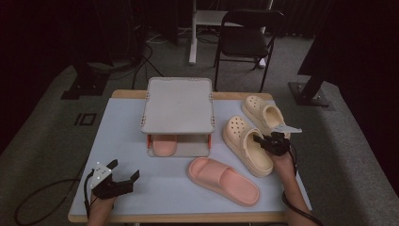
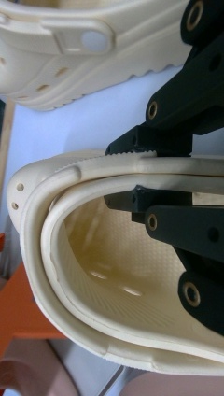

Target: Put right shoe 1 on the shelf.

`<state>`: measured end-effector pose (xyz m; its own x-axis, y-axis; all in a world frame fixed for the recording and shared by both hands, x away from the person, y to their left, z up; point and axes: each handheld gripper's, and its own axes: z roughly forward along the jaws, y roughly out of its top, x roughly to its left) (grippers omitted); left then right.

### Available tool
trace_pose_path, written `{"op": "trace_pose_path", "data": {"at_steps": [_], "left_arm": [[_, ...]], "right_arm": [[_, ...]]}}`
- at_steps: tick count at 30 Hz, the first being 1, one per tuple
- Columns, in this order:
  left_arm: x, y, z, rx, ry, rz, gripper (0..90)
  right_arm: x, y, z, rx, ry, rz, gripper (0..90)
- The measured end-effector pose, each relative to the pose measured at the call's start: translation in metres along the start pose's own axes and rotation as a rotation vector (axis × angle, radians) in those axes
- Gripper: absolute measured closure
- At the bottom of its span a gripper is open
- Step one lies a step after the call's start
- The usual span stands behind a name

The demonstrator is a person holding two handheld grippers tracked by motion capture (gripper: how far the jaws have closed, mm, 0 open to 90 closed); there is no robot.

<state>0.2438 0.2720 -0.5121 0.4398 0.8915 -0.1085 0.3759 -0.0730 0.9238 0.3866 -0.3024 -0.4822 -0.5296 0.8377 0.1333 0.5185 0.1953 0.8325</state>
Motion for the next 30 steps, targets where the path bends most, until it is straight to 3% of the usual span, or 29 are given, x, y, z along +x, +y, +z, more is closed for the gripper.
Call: {"op": "trace_pose_path", "data": {"at_steps": [14, 23, 30], "left_arm": [[0.002, 0.001, -0.002, -0.007, 0.008, 0.003, 1.0], [0.001, 0.001, -0.001, -0.005, 0.006, 0.007, 1.0], [0.001, 0.0, -0.001, -0.008, 0.008, 0.016, 1.0]], "right_arm": [[0.01, 0.043, -0.029, -0.066, -0.041, 0.035, 77.3], [0.018, 0.082, -0.05, -0.103, -0.055, 0.067, 77.3], [0.026, 0.107, -0.057, -0.126, -0.065, 0.062, 77.2]]}}
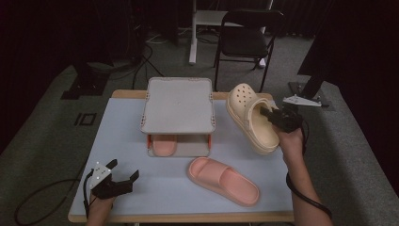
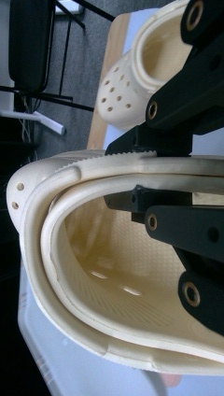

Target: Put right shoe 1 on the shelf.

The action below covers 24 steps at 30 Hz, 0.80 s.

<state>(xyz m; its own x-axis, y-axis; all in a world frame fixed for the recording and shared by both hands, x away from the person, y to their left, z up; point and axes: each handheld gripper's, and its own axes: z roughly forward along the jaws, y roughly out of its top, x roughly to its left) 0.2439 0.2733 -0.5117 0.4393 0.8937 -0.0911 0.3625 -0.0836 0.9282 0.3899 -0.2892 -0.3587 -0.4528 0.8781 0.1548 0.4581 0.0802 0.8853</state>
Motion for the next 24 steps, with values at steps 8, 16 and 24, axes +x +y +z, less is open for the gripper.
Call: {"op": "trace_pose_path", "data": {"at_steps": [8, 16, 24], "left_arm": [[0.001, -0.001, 0.0, 0.001, 0.001, 0.007, 1.0], [0.002, -0.001, 0.0, -0.001, 0.002, 0.006, 1.0], [0.001, -0.001, -0.001, -0.007, -0.002, 0.003, 1.0]], "right_arm": [[0.016, 0.026, 0.0, -0.027, 0.024, -0.007, 77.3], [0.039, 0.047, 0.005, -0.046, 0.042, -0.032, 77.2], [0.061, 0.057, 0.019, -0.048, 0.073, -0.026, 77.2]]}}
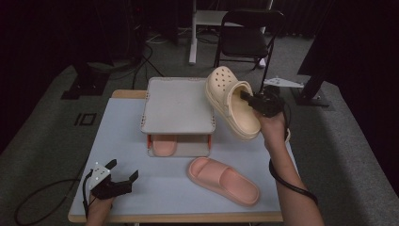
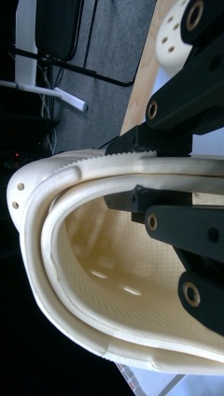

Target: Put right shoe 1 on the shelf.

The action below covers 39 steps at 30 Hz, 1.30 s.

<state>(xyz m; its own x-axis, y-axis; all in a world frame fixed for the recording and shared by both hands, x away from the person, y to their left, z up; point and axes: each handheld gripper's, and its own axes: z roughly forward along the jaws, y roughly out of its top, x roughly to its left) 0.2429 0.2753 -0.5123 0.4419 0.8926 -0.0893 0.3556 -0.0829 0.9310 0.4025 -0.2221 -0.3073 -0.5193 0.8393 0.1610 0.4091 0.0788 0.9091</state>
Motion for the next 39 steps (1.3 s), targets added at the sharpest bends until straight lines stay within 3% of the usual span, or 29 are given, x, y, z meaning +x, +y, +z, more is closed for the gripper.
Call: {"op": "trace_pose_path", "data": {"at_steps": [28, 39], "left_arm": [[-0.001, -0.003, -0.001, 0.012, -0.014, 0.022, 1.0], [-0.002, -0.003, -0.003, 0.002, -0.024, 0.027, 1.0]], "right_arm": [[0.068, 0.018, 0.064, 0.011, 0.069, -0.001, 77.1], [0.096, 0.025, 0.095, 0.013, 0.063, 0.016, 77.1]]}}
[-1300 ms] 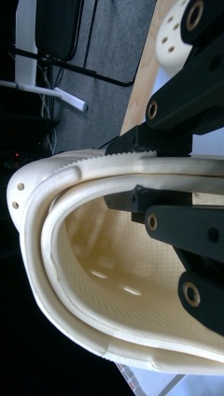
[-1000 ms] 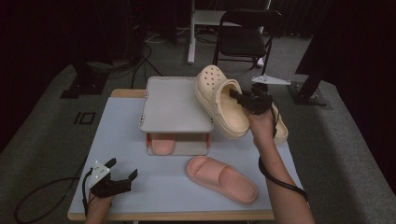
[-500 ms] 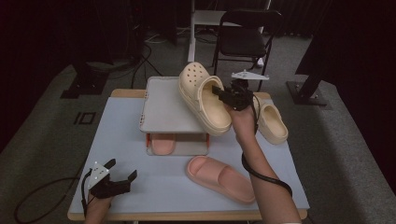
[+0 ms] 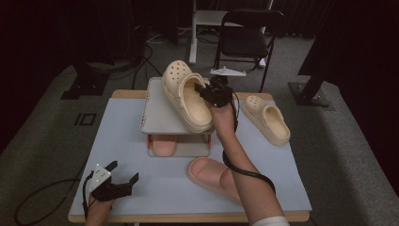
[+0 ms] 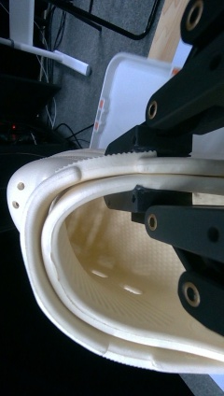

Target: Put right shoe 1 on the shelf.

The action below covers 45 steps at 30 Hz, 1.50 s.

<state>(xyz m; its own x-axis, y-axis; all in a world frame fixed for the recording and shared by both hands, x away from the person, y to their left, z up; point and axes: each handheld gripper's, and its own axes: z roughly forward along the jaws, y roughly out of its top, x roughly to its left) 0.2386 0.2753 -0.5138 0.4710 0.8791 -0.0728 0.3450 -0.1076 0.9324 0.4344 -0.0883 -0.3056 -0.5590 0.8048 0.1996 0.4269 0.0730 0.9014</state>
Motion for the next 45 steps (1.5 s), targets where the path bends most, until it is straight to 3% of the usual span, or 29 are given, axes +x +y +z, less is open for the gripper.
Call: {"op": "trace_pose_path", "data": {"at_steps": [10, 13, 24, 37, 45], "left_arm": [[0.001, 0.0, -0.002, -0.007, -0.008, -0.004, 1.0], [0.001, 0.0, -0.002, -0.009, 0.003, -0.01, 1.0], [-0.003, 0.002, -0.003, -0.019, -0.022, 0.003, 1.0], [-0.002, 0.002, -0.004, -0.018, -0.027, 0.005, 1.0], [-0.003, 0.001, -0.003, -0.014, -0.031, 0.01, 1.0]], "right_arm": [[0.023, 0.001, 0.033, 0.015, 0.002, -0.001, 77.1], [0.027, 0.002, 0.043, 0.023, -0.013, 0.003, 77.1], [0.044, 0.002, 0.073, 0.045, -0.064, 0.003, 77.1], [0.038, -0.004, 0.086, 0.082, -0.125, 0.033, 77.0], [0.033, -0.004, 0.091, 0.104, -0.11, 0.067, 76.5]]}}
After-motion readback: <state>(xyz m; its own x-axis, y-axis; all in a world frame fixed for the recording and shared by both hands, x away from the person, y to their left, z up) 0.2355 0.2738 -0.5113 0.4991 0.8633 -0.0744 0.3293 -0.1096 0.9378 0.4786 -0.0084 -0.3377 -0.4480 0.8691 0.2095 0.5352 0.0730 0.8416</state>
